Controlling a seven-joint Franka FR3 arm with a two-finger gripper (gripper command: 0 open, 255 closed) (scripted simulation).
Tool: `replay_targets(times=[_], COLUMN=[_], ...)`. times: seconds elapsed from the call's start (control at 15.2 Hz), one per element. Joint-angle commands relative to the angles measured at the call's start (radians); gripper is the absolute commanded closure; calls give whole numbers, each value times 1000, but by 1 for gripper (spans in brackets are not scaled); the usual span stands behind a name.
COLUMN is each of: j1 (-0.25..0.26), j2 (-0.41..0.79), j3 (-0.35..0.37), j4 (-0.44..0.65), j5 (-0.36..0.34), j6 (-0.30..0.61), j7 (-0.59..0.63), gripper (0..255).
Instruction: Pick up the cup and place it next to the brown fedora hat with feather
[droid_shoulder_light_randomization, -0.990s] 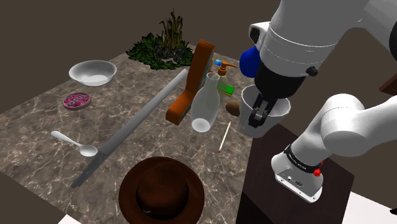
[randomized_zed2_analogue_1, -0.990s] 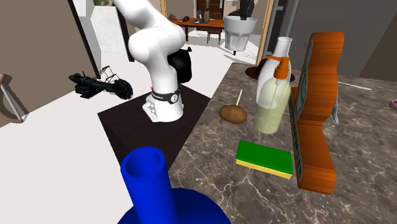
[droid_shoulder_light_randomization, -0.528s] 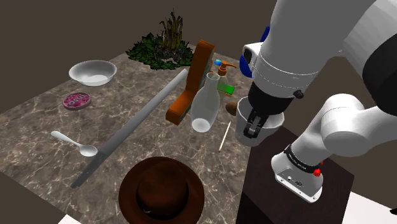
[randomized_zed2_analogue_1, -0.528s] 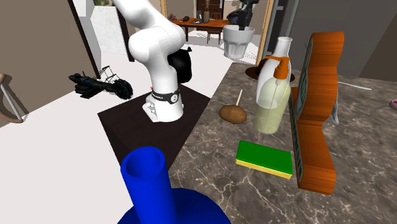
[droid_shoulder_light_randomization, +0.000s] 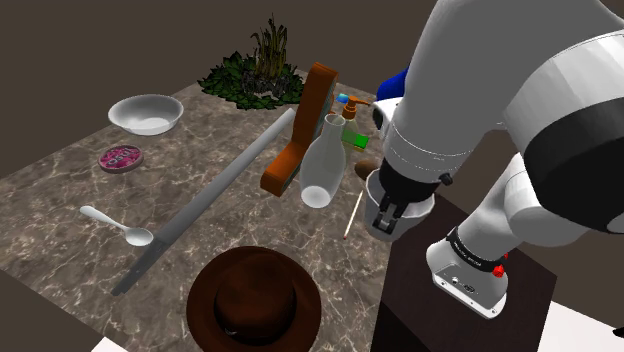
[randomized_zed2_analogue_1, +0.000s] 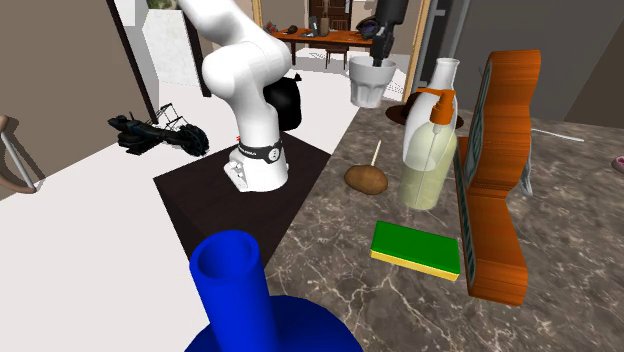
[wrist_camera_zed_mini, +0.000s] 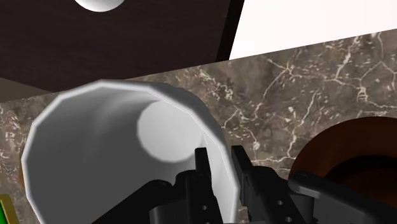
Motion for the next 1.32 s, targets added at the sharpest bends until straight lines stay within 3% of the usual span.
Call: replay_targets(times=[0.0,1.06,1.25], j1=[-2,-21,-21], j2=[9,103,103], j3=[15,137,137], j4=[-20,-169,-169], j5=[7,55,55], j6=[31,278,278], j7=[3,31,31], gripper=[255,255,255])
